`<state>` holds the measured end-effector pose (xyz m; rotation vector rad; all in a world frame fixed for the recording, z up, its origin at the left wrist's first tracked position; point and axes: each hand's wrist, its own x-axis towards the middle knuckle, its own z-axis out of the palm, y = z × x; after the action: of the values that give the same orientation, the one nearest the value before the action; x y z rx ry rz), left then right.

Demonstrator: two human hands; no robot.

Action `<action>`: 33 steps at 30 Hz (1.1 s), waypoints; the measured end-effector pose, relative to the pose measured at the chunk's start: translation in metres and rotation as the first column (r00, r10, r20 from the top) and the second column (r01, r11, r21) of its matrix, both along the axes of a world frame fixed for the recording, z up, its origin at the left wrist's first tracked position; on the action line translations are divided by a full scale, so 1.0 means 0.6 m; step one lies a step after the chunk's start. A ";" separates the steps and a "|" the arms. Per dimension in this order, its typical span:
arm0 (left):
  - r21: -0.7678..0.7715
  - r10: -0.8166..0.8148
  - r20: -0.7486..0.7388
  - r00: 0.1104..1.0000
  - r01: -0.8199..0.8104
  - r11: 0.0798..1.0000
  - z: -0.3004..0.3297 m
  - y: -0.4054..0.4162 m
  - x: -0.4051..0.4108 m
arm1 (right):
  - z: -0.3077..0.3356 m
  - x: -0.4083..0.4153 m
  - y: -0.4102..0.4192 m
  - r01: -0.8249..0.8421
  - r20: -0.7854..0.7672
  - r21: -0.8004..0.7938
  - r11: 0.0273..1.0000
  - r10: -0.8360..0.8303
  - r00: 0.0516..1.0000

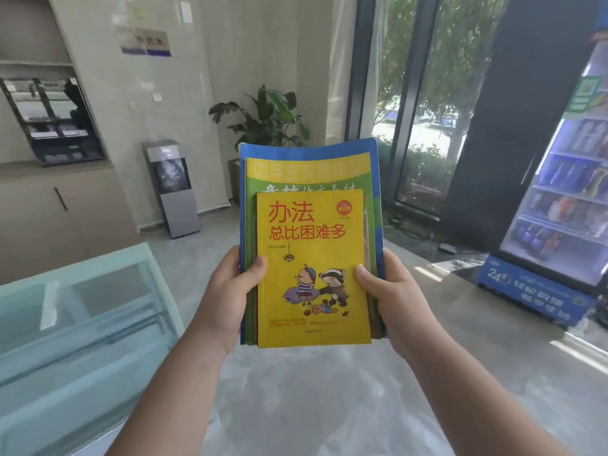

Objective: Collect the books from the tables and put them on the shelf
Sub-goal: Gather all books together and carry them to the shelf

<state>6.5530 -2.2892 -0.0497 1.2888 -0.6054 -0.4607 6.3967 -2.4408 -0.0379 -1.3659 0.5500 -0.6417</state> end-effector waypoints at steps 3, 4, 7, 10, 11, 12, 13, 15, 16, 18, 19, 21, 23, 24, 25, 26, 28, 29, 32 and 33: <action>-0.008 0.008 0.007 1.000 -0.008 1.000 -0.009 -0.116 0.124 | -0.012 0.126 -0.116 0.003 0.003 -0.018 1.000 -0.003 1.000; -0.014 0.003 0.010 1.000 -0.003 1.000 -0.009 -0.154 0.165 | -0.013 0.167 -0.153 0.008 0.007 -0.021 1.000 -0.008 1.000; -0.023 -0.005 0.000 1.000 0.005 1.000 0.005 -0.270 0.293 | 0.002 0.291 -0.268 0.013 0.013 -0.026 1.000 -0.013 1.000; -0.034 -0.006 -0.003 1.000 0.006 0.999 0.027 -0.382 0.407 | 0.022 0.406 -0.378 0.010 0.033 -0.045 0.999 -0.009 0.999; -0.034 -0.004 0.000 1.000 0.004 0.999 0.032 -0.419 0.445 | 0.027 0.445 -0.415 0.006 0.033 -0.048 0.999 -0.005 0.999; -0.037 -0.006 -0.002 1.000 0.006 0.999 0.034 -0.453 0.480 | 0.029 0.481 -0.451 0.003 0.035 -0.043 0.999 -0.002 0.999; -0.043 -0.009 -0.002 1.000 0.009 0.999 0.035 -0.482 0.511 | 0.029 0.513 -0.482 -0.003 0.035 -0.045 0.999 0.005 0.999; -0.038 -0.003 -0.006 1.000 0.003 0.999 0.029 -0.546 0.578 | 0.023 0.583 -0.550 -0.019 0.037 -0.050 0.999 0.021 0.999; -0.034 0.004 -0.006 1.000 -0.004 0.999 0.026 -0.576 0.611 | 0.020 0.618 -0.583 -0.025 0.035 -0.051 0.998 0.027 0.999; -0.034 0.033 0.011 0.999 -0.033 0.999 0.017 -0.640 0.688 | 0.010 0.703 -0.654 -0.045 0.035 -0.062 0.997 0.048 0.998; -0.040 0.055 0.016 0.998 -0.055 0.998 0.008 -0.679 0.738 | 0.002 0.757 -0.696 -0.064 0.031 -0.071 0.995 0.066 0.997; -0.052 0.116 0.027 0.993 -0.115 0.992 -0.002 -0.732 0.817 | -0.003 0.847 -0.759 -0.102 0.033 -0.082 0.991 0.105 0.994; -0.056 0.187 0.026 0.982 -0.185 0.981 -0.006 -0.780 0.904 | 0.000 0.950 -0.823 -0.173 0.021 -0.092 0.981 0.175 0.984; -0.050 0.215 0.020 0.976 -0.214 0.976 -0.005 -0.796 0.939 | 0.007 0.991 -0.846 -0.204 0.014 -0.097 0.974 0.206 0.978; -0.052 0.256 0.013 0.967 -0.255 0.966 -0.003 -0.812 0.979 | 0.016 1.044 -0.871 -0.252 0.005 -0.104 0.962 0.254 0.967; -0.069 0.314 0.002 0.949 -0.314 0.947 -0.001 -0.827 1.028 | 0.026 1.109 -0.896 -0.324 0.005 -0.104 0.940 0.326 0.945; -0.071 0.392 -0.013 0.920 -0.392 0.917 0.006 -0.842 1.096 | 0.036 1.204 -0.922 -0.388 -0.001 -0.121 0.914 0.391 0.920; -0.067 0.434 -0.018 0.901 -0.434 0.899 0.009 -0.844 1.131 | 0.038 1.255 -0.930 -0.422 0.002 -0.123 0.898 0.425 0.905; -0.044 0.557 -0.031 0.830 -0.558 0.829 0.010 -0.837 1.254 | 0.027 1.422 -0.935 -0.533 -0.011 -0.101 0.840 0.534 0.845; -0.039 0.583 -0.020 0.812 -0.583 0.811 0.011 -0.831 1.295 | 0.021 1.477 -0.932 -0.554 -0.009 -0.099 0.827 0.556 0.831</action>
<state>7.3302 -2.7879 -0.0433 1.3536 -0.1821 0.0627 7.2829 -3.0003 -0.0256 -1.5194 0.0817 -0.2016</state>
